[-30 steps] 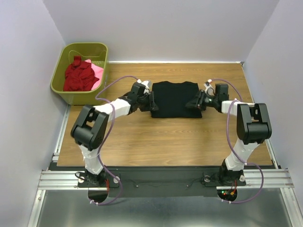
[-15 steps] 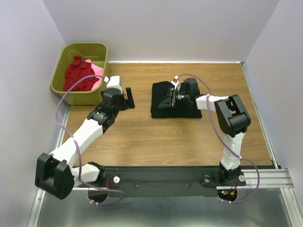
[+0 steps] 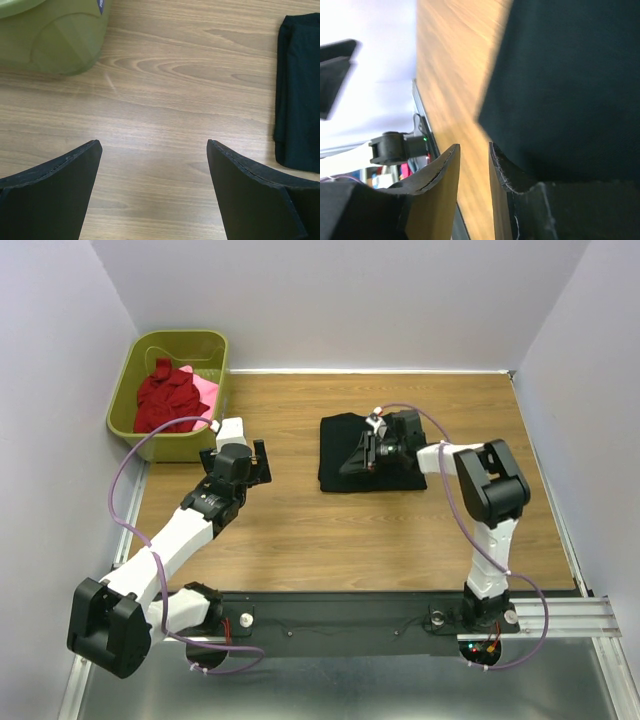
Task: Fold and stack the t-shirts
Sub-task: Fold the tshirt
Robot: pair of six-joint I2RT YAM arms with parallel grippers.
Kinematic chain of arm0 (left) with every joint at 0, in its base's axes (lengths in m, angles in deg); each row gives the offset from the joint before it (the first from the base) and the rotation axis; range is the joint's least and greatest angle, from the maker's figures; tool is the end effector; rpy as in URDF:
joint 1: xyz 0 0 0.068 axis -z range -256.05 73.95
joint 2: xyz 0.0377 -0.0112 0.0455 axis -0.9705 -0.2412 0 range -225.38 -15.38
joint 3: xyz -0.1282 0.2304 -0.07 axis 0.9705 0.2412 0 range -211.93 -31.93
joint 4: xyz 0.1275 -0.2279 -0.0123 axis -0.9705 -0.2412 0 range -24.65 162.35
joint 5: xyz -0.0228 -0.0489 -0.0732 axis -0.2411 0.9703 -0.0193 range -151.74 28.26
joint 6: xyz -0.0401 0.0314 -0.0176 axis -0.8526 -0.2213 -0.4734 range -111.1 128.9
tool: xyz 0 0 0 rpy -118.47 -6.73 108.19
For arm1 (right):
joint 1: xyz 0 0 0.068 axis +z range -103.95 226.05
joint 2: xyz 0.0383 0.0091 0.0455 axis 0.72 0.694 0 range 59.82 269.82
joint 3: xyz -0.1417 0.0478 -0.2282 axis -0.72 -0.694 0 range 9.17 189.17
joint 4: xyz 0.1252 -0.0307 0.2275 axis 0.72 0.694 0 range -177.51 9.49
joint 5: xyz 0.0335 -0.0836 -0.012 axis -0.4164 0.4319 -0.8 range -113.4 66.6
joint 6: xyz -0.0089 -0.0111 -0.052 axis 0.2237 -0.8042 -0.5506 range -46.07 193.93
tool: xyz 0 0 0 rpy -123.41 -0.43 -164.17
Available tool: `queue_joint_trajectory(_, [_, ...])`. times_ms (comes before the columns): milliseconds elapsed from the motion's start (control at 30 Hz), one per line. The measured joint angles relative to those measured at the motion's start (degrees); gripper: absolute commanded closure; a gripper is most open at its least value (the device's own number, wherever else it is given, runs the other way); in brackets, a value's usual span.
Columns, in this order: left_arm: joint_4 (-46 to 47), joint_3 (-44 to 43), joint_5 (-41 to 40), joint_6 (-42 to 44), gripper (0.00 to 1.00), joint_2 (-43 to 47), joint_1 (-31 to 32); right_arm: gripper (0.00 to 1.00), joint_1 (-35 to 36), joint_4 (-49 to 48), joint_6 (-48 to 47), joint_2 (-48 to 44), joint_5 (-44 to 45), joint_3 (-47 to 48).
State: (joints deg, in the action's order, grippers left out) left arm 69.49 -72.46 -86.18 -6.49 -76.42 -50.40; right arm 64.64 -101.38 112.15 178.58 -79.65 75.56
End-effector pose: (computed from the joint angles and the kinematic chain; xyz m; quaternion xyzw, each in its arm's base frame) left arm 0.2230 -0.0909 0.2727 -0.0428 0.8238 -0.0225 0.5648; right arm 0.3863 0.1611 0.1291 -0.0664 0.8176 0.5557 0.1350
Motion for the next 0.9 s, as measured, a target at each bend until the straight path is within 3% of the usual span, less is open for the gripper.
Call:
queue_joint_trajectory(267, [0.2, 0.0, -1.07, 0.48, 0.01, 0.2, 0.0, 0.64, -5.35, 0.61, -2.14, -11.76, -0.85, -4.13])
queue_joint_trajectory(600, [0.44, 0.0, -1.68, 1.01, 0.02, 0.2, 0.0, 0.66, -8.22, 6.99, -9.84, -2.54, -3.93, -11.26])
queue_joint_trajectory(900, [0.44, 0.0, -2.14, 1.25, 0.02, 0.13, 0.0, 0.65, -12.35, 10.75, -10.51, -9.84, -2.21, -9.2])
